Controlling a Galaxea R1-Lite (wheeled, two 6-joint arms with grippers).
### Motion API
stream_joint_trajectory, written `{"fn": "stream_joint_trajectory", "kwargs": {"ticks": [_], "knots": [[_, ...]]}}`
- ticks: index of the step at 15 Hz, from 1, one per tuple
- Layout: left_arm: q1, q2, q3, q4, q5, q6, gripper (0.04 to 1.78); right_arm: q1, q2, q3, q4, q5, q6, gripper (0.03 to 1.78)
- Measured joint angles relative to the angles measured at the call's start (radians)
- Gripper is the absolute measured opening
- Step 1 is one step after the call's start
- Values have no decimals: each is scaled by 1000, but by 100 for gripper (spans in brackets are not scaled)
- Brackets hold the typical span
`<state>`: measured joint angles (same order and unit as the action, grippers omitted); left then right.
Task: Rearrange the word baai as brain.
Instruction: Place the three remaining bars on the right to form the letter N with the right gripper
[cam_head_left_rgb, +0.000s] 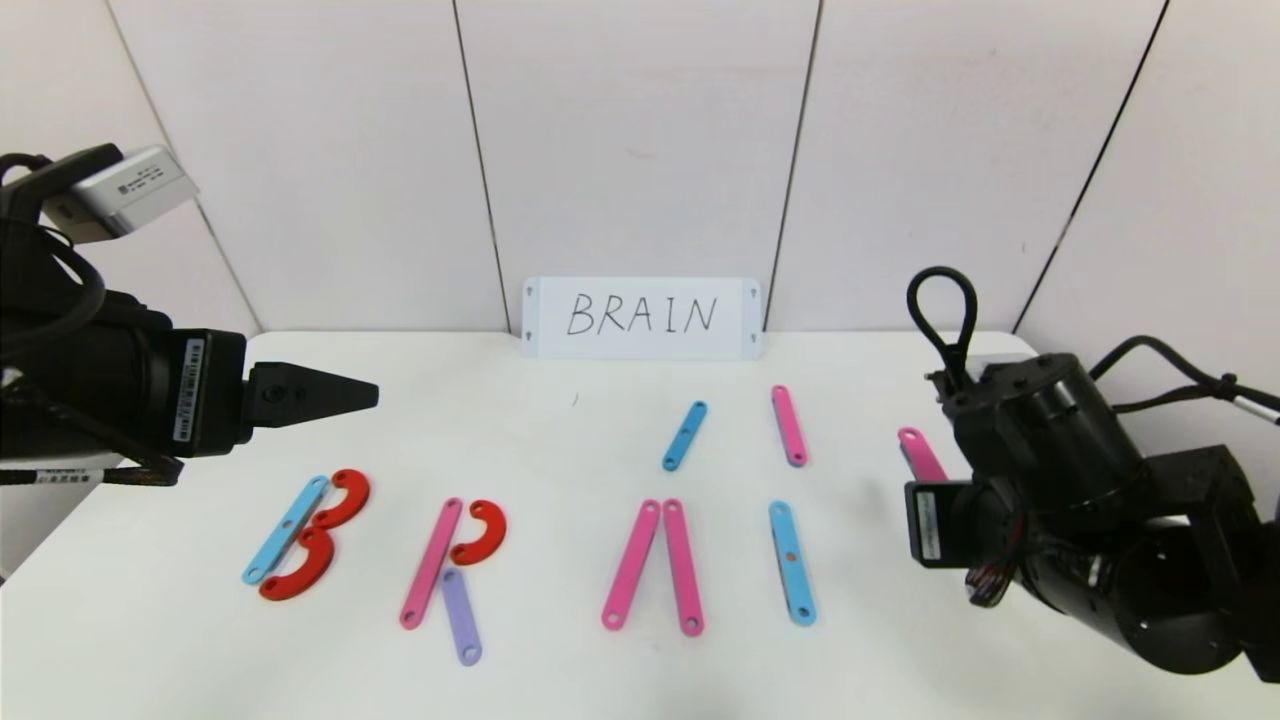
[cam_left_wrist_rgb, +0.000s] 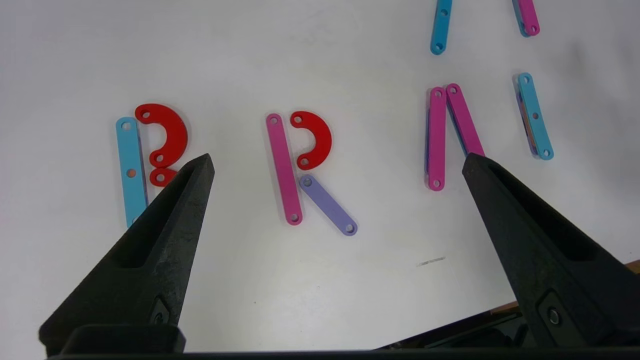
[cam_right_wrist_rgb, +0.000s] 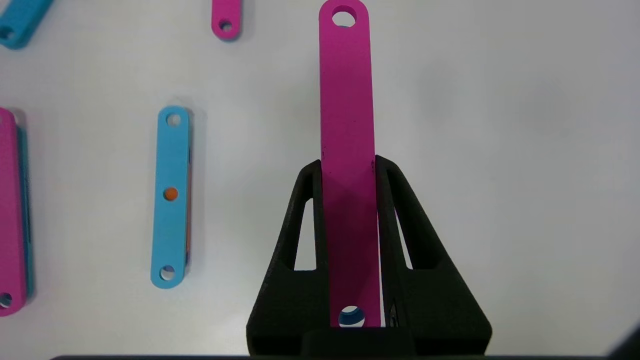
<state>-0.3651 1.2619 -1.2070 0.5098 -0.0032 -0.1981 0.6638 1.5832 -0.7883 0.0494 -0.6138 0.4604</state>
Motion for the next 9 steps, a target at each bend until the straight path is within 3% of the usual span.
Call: {"fn": "stream_joint_trajectory", "kwargs": {"ticks": [3,9], "knots": [[0,2,0,0,0,0,174,13,38,67,-100,1,28,30],[0,6,0,0,0,0,174,37,127,96,-158,2,60,30]]}}
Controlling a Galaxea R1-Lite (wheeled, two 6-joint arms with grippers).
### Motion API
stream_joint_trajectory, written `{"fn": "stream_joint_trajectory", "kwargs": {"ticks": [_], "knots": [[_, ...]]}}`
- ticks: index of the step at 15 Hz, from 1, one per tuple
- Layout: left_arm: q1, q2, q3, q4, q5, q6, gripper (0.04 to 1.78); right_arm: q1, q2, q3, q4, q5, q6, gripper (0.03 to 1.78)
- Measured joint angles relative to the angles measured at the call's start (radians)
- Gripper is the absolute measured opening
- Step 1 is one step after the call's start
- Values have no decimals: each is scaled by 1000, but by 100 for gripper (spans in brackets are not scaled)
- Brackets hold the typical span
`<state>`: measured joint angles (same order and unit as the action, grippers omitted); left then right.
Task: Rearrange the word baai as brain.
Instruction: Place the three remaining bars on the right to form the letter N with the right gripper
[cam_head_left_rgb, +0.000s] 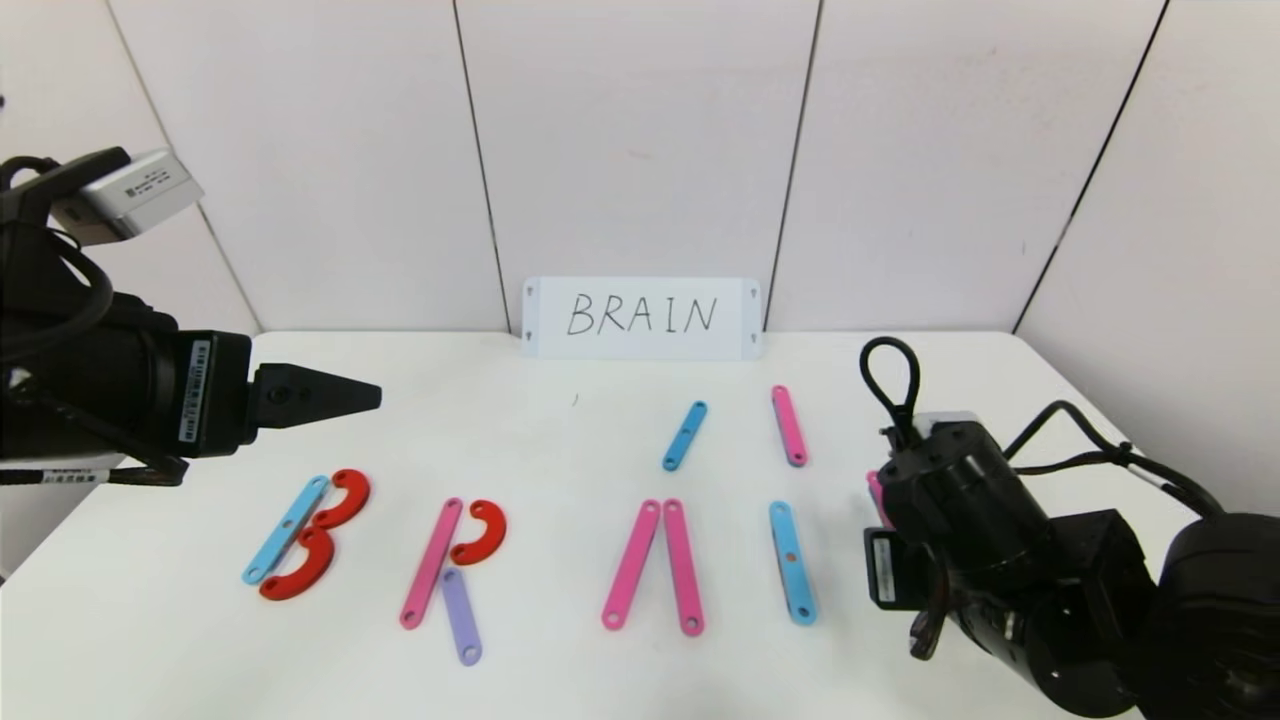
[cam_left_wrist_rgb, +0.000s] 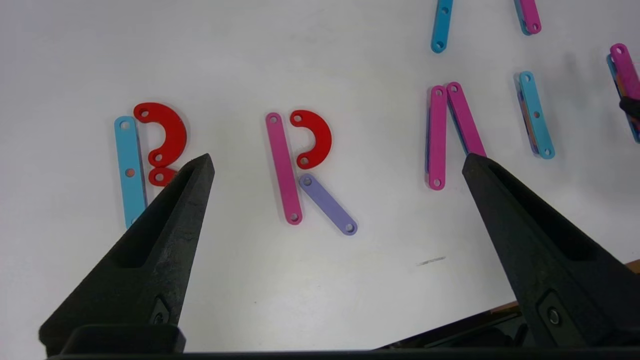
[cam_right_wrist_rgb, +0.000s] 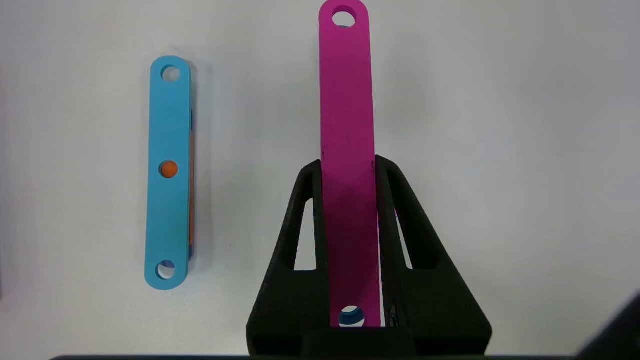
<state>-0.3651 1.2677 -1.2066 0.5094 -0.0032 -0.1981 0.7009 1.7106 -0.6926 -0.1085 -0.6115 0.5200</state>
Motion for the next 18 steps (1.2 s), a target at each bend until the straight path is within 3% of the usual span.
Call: {"fn": "stream_joint_trajectory", "kwargs": {"ticks": [7,18], "knots": [[0,5,0,-1,0,0,174,15,107,5,-81,0,10,30],[1,8,-1,-1,0,0,174,-9,139,-1,-81,0,5,30]]}}
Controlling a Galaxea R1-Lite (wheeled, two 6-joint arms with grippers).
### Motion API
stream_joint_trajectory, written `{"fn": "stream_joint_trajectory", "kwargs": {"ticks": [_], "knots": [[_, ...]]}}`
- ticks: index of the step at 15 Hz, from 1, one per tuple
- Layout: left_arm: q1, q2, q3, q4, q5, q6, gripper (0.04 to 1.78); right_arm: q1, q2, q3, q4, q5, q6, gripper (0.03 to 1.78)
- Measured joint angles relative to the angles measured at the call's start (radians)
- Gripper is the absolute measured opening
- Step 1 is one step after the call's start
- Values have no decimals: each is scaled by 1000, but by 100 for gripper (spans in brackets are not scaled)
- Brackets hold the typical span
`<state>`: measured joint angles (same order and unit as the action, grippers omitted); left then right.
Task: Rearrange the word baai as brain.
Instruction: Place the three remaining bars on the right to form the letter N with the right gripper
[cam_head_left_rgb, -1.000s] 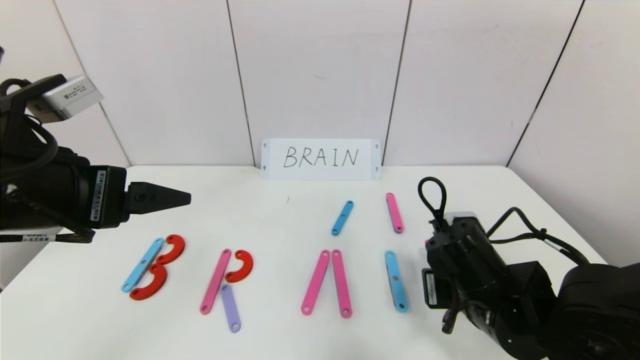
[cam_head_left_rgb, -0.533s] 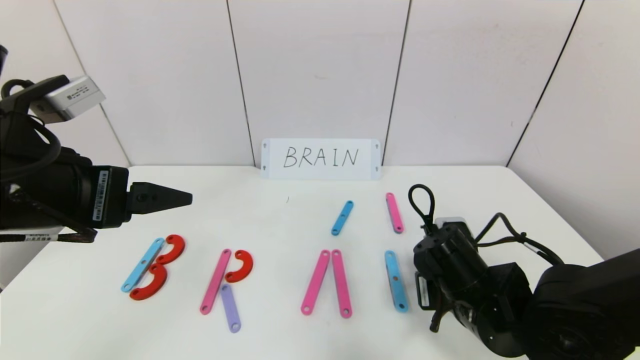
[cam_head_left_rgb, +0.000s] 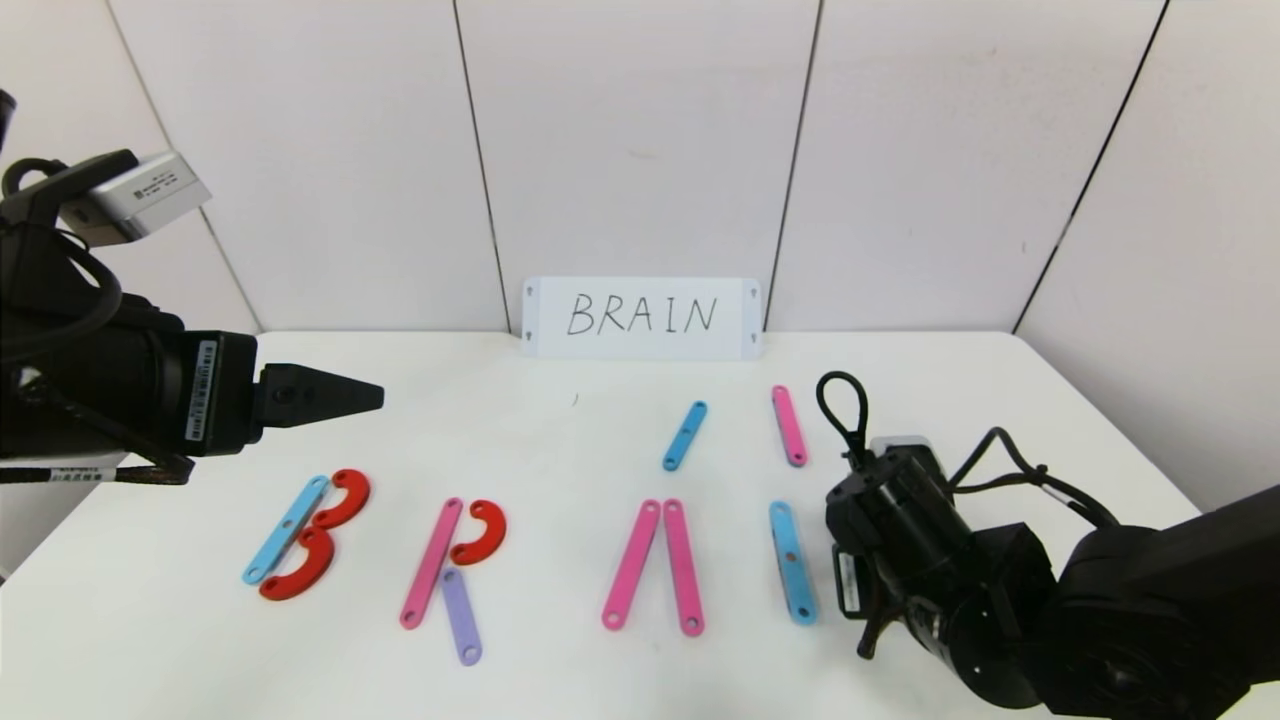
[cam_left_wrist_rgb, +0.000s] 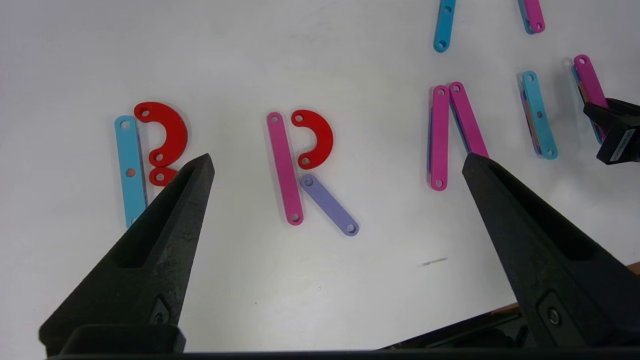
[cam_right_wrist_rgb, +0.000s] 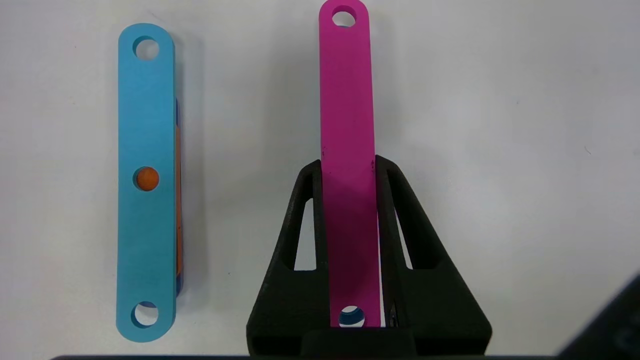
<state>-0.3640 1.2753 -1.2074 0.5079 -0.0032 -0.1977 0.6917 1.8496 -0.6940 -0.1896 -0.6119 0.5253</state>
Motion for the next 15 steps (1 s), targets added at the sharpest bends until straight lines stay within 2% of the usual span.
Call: {"fn": "stream_joint_trajectory", "kwargs": {"ticks": [15], "knots": [[0,0,0,0,1,0,174,12,33,-18,-1,5,5,34]]}}
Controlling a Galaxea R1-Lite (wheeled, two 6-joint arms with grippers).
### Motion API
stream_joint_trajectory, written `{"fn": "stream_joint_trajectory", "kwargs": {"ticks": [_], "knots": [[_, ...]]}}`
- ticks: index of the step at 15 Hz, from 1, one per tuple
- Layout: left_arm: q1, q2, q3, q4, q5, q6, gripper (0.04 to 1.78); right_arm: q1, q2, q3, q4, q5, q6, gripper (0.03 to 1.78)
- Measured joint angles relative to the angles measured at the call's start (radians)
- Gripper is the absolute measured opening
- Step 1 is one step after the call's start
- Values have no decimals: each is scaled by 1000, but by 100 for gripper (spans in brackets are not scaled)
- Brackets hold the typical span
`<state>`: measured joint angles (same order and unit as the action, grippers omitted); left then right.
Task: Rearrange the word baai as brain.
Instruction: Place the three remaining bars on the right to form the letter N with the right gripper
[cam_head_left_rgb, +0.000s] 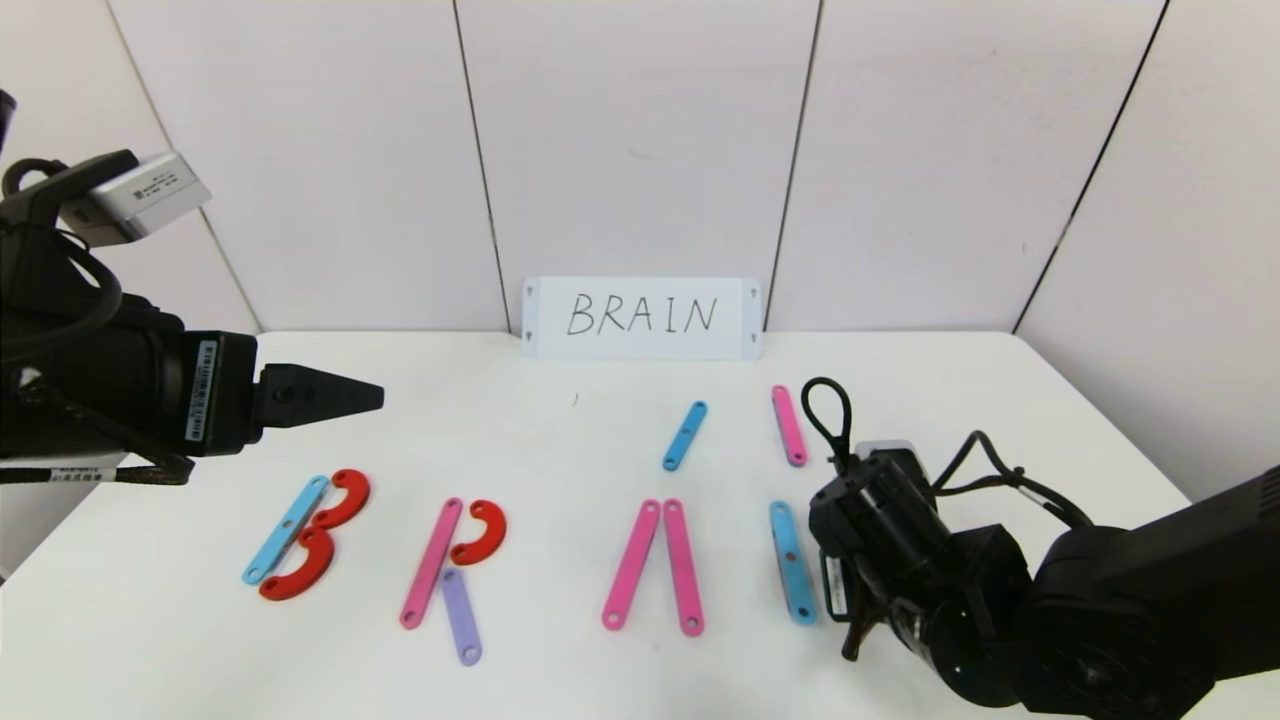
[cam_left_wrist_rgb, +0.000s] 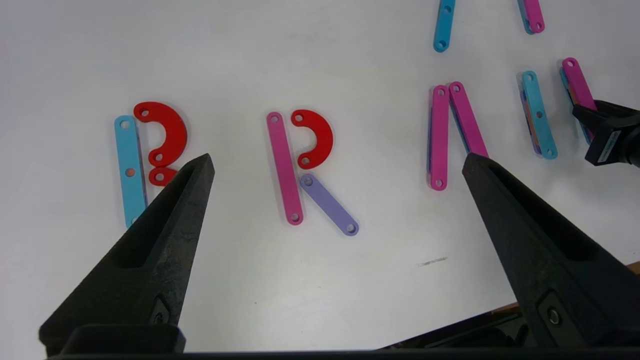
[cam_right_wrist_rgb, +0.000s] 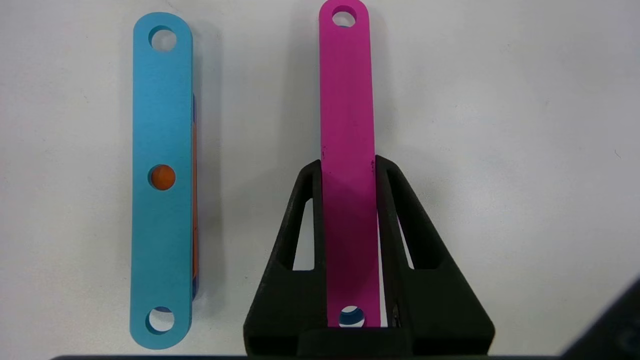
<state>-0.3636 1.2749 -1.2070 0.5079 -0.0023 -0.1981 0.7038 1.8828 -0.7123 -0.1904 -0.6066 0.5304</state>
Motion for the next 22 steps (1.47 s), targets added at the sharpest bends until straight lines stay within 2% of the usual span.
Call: {"fn": "stream_joint_trajectory", "kwargs": {"ticks": [3,5,8,11,13,17,22], "knots": [[0,0,0,0,1,0,174,0,1,0,0,0,-1,55],[0,0,0,0,1,0,174,0,3,0,0,0,0,84],[0,0,0,0,1,0,174,-6,3,-5,1,-2,-3,136],[0,-1,0,0,1,0,174,-33,-10,-45,7,-4,-28,166],[0,-2,0,0,1,0,174,-55,-24,-102,4,-5,-74,173],[0,-4,0,0,0,0,174,-84,-21,-261,2,-1,-192,174],[0,-4,0,0,1,0,174,-72,112,-510,34,2,-258,174]]}}
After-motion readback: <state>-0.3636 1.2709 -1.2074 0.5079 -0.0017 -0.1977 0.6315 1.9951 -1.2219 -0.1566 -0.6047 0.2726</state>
